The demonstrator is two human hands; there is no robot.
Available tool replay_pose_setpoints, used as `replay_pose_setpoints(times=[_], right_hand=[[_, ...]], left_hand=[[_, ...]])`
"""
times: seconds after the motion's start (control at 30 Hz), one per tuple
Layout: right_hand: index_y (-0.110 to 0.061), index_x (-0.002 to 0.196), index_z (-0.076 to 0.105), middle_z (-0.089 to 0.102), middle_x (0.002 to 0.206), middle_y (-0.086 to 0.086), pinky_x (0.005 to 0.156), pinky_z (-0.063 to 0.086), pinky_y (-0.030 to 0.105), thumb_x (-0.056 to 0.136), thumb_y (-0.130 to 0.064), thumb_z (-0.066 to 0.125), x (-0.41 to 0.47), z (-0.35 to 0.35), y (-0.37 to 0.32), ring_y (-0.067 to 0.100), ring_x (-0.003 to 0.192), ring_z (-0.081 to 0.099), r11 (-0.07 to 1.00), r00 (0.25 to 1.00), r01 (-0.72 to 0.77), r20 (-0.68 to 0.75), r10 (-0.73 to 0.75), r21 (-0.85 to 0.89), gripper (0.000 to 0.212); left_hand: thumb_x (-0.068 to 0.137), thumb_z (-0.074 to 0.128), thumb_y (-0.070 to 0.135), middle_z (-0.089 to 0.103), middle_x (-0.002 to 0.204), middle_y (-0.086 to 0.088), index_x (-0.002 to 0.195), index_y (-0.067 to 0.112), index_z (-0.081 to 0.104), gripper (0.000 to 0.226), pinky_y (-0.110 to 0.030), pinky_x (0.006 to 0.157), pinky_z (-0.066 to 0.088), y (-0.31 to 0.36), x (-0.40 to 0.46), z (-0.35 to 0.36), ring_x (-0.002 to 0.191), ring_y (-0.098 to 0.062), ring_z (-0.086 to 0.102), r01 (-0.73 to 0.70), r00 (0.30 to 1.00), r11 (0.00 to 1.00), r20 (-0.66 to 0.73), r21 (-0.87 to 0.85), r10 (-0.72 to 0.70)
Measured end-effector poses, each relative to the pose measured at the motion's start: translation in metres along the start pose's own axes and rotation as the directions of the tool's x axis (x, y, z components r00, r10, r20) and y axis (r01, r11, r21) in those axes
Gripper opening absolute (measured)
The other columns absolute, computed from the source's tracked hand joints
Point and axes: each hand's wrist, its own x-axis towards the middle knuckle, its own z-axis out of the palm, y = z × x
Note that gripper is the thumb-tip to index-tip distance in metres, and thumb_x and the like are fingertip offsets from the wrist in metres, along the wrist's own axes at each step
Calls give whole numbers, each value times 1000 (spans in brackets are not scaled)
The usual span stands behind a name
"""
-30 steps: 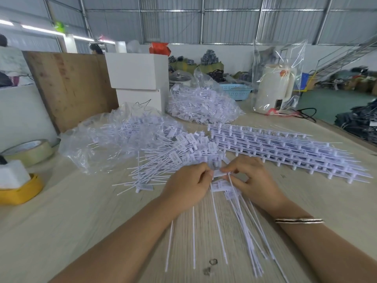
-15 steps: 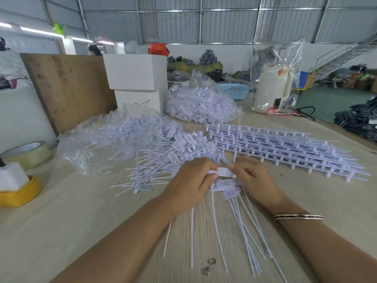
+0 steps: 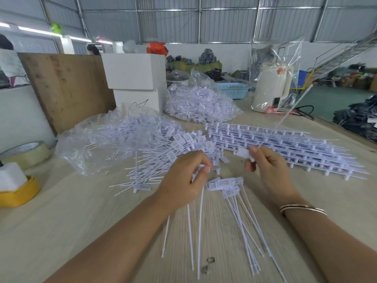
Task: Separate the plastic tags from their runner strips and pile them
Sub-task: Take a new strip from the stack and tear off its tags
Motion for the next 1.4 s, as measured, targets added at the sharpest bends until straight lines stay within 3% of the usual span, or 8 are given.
replay_pose_setpoints(times=[0.1,0.23,0.5,0.73,0.87,1.03,1.2,1.4], right_hand=[[-25,75,70,67,77,0,63,44,21,92,-7,54,0,1,2,14,69,56,983,978,53,207,-16,-175,29],[-26,109,64,60,96,11,77,42,24,87,5,57,1,6,10,22,88,54,957,891,192,448,-77,-217,39],[-9,77,75,58,89,7,79,39,28,77,6,46,-1,7,10,13,87,54,912,863,279,495,-101,-299,33],[-19,117,59,60,96,-8,74,49,36,80,-23,66,-7,18,3,4,85,51,700,779,579,538,-323,-418,39],[-15,105,66,63,88,-2,67,49,42,79,-20,71,-7,16,1,16,79,60,634,739,649,547,-394,-420,27],[-9,83,70,64,78,3,60,50,38,77,-18,67,-7,17,-1,21,70,63,585,721,683,528,-448,-437,11],[-8,87,70,64,80,0,62,51,38,82,-14,63,-3,10,0,11,73,59,659,782,617,432,-449,-430,11],[-9,92,68,63,87,1,66,51,40,82,-13,66,-2,11,4,11,79,58,658,783,613,448,-431,-437,11]], left_hand=[[88,42,5,62,88,0,94,7,62,21,-17,73,40,-6,2,-6,81,-4,54,30,997,999,-76,-34,-33],[84,34,5,61,106,-2,110,9,61,38,-17,84,40,-12,1,-2,97,-9,54,116,993,993,19,26,-117],[92,42,8,55,122,-6,138,29,32,52,-30,85,41,-19,-4,8,109,-19,52,158,975,974,132,162,-180],[94,46,12,61,98,6,141,27,27,53,-23,72,40,-13,-5,14,79,-5,55,103,977,989,175,109,-121],[91,46,11,55,106,10,141,26,26,56,-17,75,36,-11,-5,18,88,-3,50,127,966,988,217,85,-142],[86,53,13,57,110,6,130,19,47,45,-28,89,41,-9,-4,13,105,-10,52,102,963,990,242,93,-122],[85,38,38,57,70,9,82,19,59,29,-32,73,36,-3,0,7,71,-13,55,215,973,964,57,154,-226],[95,45,35,51,56,7,77,21,55,25,-27,55,32,-11,-1,10,55,-10,50,292,944,928,83,233,-318]])
